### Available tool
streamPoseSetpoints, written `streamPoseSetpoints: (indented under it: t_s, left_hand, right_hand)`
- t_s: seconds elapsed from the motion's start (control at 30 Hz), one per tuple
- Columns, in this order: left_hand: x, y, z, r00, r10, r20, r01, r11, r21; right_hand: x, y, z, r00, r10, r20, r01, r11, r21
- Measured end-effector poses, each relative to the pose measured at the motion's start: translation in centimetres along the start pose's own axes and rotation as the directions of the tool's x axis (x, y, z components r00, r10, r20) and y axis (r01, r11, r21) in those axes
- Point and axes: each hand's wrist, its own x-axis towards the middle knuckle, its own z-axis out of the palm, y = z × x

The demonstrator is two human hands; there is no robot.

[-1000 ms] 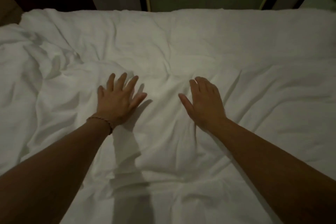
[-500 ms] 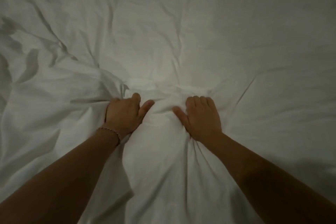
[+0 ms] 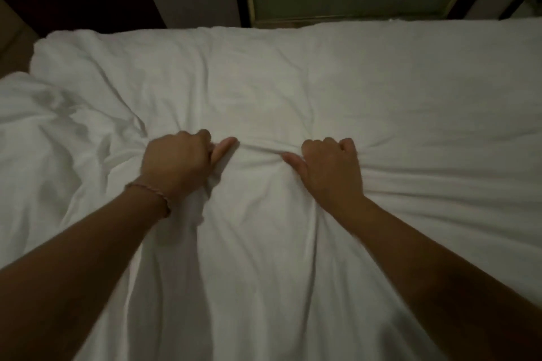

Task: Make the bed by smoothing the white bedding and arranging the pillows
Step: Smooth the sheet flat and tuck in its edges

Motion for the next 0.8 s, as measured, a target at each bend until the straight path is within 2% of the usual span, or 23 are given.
streamPoseSetpoints:
  t_s: [0.03, 0.07, 0.1, 0.13, 0.2, 0.27, 0.33, 0.4, 0.53, 0.6, 0.67, 0.73, 0.8]
  left_hand:
    - [-0.9, -0.4, 1.9, 0.994, -0.047, 0.097, 0.044, 0.998, 0.037]
    - [-1.9, -0.5, 4.1, 0.973, -0.108, 0.204, 0.095, 0.993, 0.074]
    - [-2.6, -0.1, 5.7, 0.946, -0.164, 0.28, 0.147, 0.986, 0.08]
    - [-3.4, 0.2, 7.0, 0.924, -0.216, 0.314, 0.202, 0.976, 0.078]
    - [-3.9, 0.3, 8.9, 0.921, -0.238, 0.308, 0.246, 0.969, 0.015]
    - [-4.1, -0.4, 8.8, 0.933, -0.159, 0.322, 0.187, 0.981, -0.057]
    - [-4.4, -1.7, 7.6, 0.972, -0.07, 0.223, 0.109, 0.979, -0.17]
    - [-4.0, -3.0, 5.3, 0.992, -0.075, 0.103, 0.103, 0.949, -0.297]
    - [-4.3, -7.1, 0.5, 0.997, -0.005, -0.078, -0.018, 0.954, -0.299]
    - [-5.5, -10.5, -0.9, 0.999, -0.003, -0.038, -0.007, 0.969, -0.247]
    - [-7.9, -14.6, -0.9, 0.995, -0.059, 0.079, 0.072, 0.981, -0.178]
    - [-10.9, -18.9, 0.0, 0.962, -0.148, 0.229, 0.164, 0.985, -0.052]
    - [-13.6, -22.2, 1.2, 0.925, -0.209, 0.316, 0.193, 0.978, 0.081]
  right_hand:
    - [-0.5, -1.1, 1.4, 0.979, -0.045, 0.2, 0.051, 0.999, -0.02]
    - [-1.1, -1.8, 3.0, 0.916, -0.066, 0.396, 0.079, 0.997, -0.017]
    - [-1.7, -1.7, 4.1, 0.851, -0.037, 0.525, 0.057, 0.998, -0.023]
    - [-2.2, -1.8, 4.9, 0.818, 0.007, 0.575, 0.003, 1.0, -0.018]
    - [-3.1, -1.8, 6.5, 0.857, 0.085, 0.508, -0.085, 0.996, -0.024]
    - [-3.6, -1.9, 7.4, 0.885, 0.109, 0.452, -0.112, 0.993, -0.021]
    - [-4.0, -2.7, 7.0, 0.908, 0.138, 0.395, -0.16, 0.987, 0.021]
    - [-3.6, -4.9, 5.6, 0.934, 0.152, 0.324, -0.195, 0.975, 0.104]
    - [-1.9, -12.5, 1.2, 0.966, 0.056, 0.254, -0.143, 0.929, 0.341]
    - [-2.2, -16.9, -1.6, 0.975, 0.036, 0.221, -0.124, 0.909, 0.398]
    - [-3.7, -21.2, -4.3, 0.967, 0.024, 0.253, -0.129, 0.904, 0.409]
    - [-5.5, -25.1, -6.4, 0.927, 0.011, 0.376, -0.166, 0.908, 0.384]
    - [-6.7, -28.1, -7.2, 0.878, 0.062, 0.475, -0.231, 0.923, 0.307]
